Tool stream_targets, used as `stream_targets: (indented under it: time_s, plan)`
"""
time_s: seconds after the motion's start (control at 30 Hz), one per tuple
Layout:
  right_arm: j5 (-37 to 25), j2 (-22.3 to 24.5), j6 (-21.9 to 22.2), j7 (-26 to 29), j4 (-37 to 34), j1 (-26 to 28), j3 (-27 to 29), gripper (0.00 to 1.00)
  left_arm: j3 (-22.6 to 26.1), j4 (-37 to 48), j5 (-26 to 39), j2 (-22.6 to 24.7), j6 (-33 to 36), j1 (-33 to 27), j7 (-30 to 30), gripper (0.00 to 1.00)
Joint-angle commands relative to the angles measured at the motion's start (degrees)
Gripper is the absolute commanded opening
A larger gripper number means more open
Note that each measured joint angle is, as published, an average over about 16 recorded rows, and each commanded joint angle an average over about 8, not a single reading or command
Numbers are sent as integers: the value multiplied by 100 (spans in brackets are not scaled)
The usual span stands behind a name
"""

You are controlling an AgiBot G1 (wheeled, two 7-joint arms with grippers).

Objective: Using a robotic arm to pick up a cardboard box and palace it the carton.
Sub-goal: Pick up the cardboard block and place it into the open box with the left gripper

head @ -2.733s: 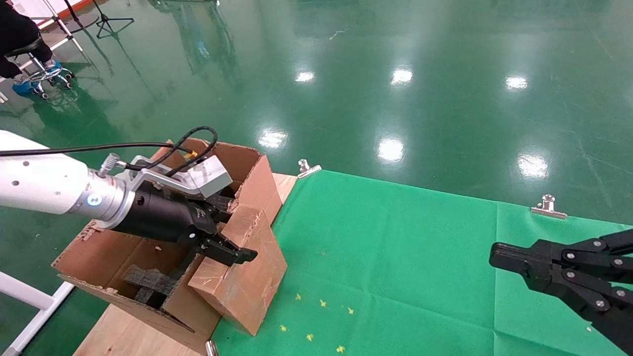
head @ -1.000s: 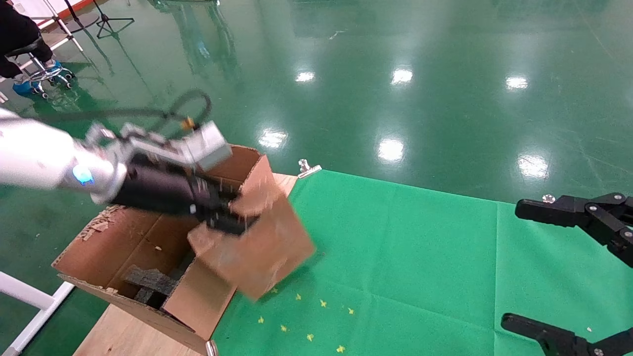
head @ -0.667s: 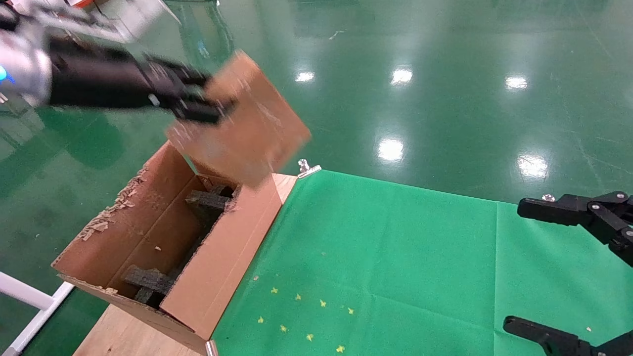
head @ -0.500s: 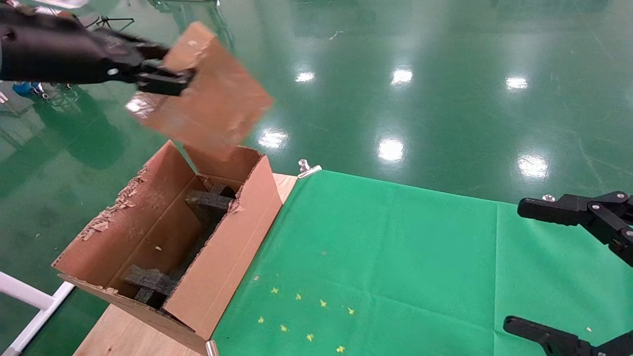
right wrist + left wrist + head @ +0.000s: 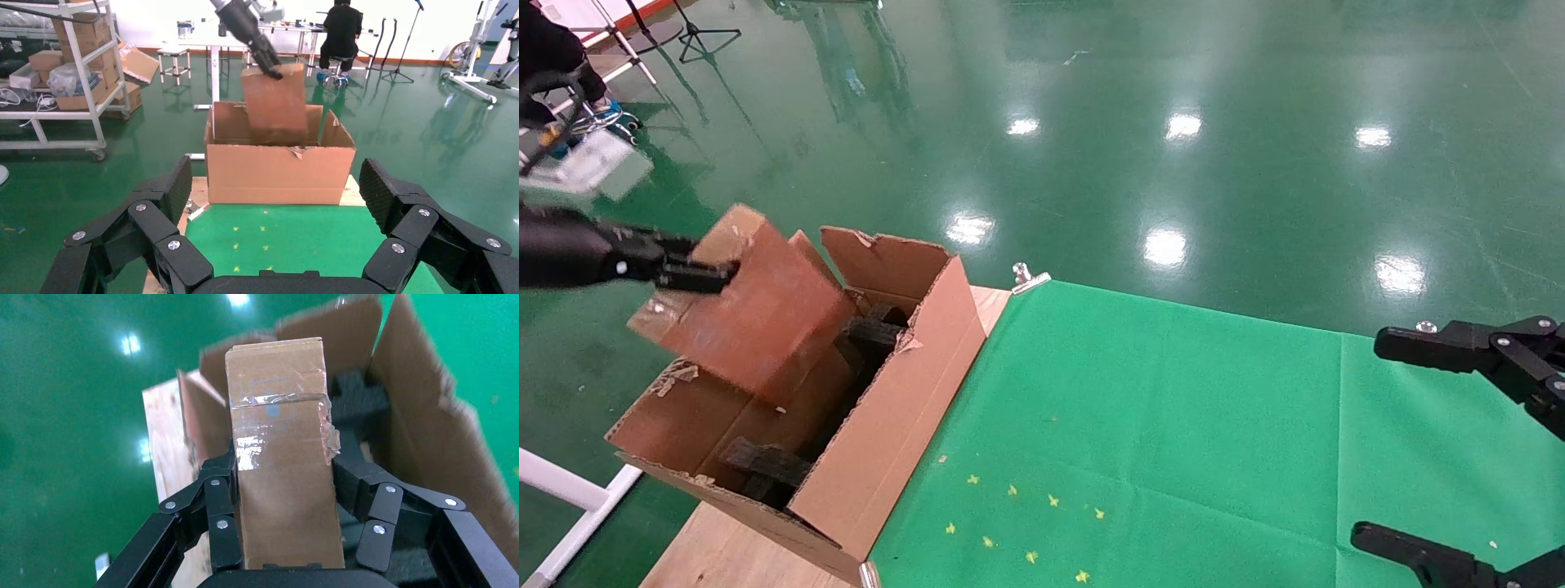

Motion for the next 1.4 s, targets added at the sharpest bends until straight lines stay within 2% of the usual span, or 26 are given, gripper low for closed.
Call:
stream_targets:
  time_s: [0.03, 0.53, 0.93, 0.97, 1.2, 1.23, 1.4]
  plan:
    - [1, 0, 0, 0, 0, 0, -1, 100, 31, 160, 0, -44, -67, 136, 117, 0]
    - [4, 3, 3, -3, 0, 1, -6, 100, 215, 1406, 292, 484, -1135, 685, 634, 0]
    - [7, 4, 5, -5, 0, 2, -10, 100, 401, 2650, 593, 1089, -1503, 632, 1092, 0]
    - [7, 4, 5, -5, 0, 2, -11, 100, 405, 2725, 601, 1116, -1520, 617, 1111, 3]
    - [9, 5, 6, -6, -2, 1, -11, 100, 383, 3079, 595, 1236, -1648, 553, 1218, 90]
    - [9, 5, 7, -7, -2, 1, -11, 100, 379, 3100, 592, 1243, -1660, 550, 1225, 100]
    - [9, 5, 7, -6, -2, 1, -12, 100, 374, 3069, 588, 1233, -1666, 542, 1216, 100]
